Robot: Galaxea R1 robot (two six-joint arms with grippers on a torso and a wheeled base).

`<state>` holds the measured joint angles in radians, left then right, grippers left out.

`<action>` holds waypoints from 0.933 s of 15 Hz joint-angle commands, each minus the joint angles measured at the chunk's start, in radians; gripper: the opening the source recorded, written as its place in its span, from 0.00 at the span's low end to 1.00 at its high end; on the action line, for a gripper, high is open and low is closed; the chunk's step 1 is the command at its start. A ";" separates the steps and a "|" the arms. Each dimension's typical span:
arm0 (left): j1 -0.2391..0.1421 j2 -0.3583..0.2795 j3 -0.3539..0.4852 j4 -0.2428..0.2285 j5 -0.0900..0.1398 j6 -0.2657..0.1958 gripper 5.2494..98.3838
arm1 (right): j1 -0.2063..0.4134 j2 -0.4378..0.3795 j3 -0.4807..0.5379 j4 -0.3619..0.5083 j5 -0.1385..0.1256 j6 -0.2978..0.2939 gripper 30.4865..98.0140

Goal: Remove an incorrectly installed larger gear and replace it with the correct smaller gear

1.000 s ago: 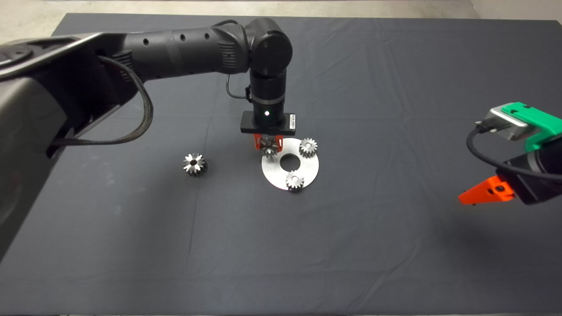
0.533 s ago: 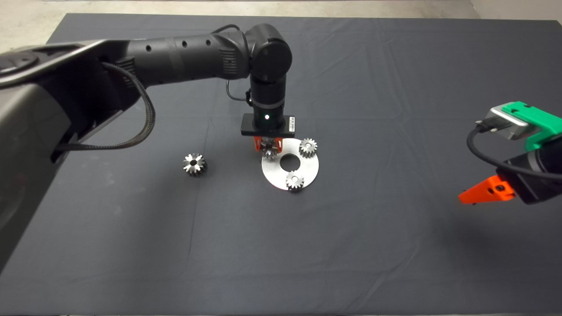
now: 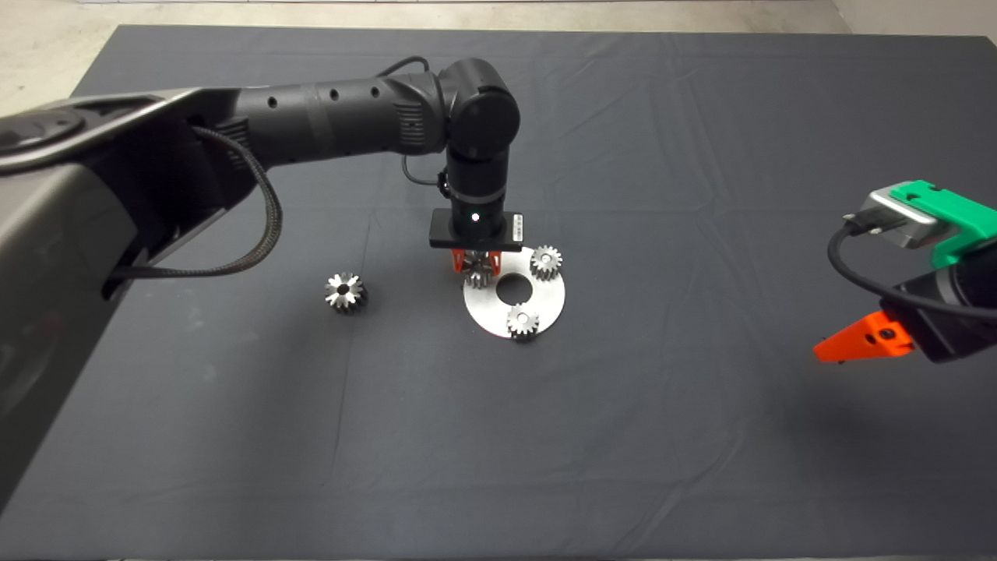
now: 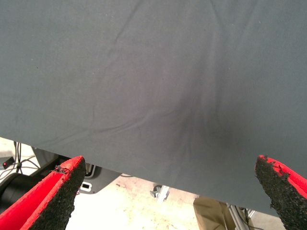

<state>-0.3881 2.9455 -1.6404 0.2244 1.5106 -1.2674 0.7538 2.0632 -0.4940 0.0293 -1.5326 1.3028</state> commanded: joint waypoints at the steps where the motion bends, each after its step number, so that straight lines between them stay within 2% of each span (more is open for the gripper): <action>1: 0.112 0.001 -0.036 -0.007 0.041 0.005 0.27 | 0.024 0.012 0.000 0.037 -0.086 0.004 0.93; 4: 0.105 0.001 -0.008 -0.012 0.046 0.006 0.28 | 0.022 0.010 0.000 0.035 -0.086 0.004 0.93; 6: 0.034 0.002 0.010 -0.014 0.049 0.002 0.28 | 0.023 0.010 0.000 0.034 -0.086 0.004 0.93; 7: 0.015 0.002 0.012 -0.016 0.051 0.003 0.28 | 0.024 0.009 0.000 0.034 -0.086 0.004 0.93; 9: -0.017 0.002 0.015 -0.020 0.054 0.008 0.29 | 0.024 0.010 0.000 0.034 -0.086 0.004 0.93; 11: -0.040 -0.002 0.035 -0.045 0.069 0.008 0.32 | 0.024 0.013 -0.001 0.034 -0.087 0.004 0.93; 13: -0.057 -0.001 0.070 -0.062 0.069 0.016 0.33 | 0.024 0.018 -0.004 0.034 -0.087 0.004 0.93; 14: -0.071 -0.002 0.081 -0.069 0.069 0.016 0.36 | 0.024 0.016 -0.004 0.034 -0.087 0.004 0.93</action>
<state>-0.3958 2.9436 -1.6198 0.2168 1.5106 -1.2623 0.7538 2.0704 -0.4949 0.0302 -1.5309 1.3028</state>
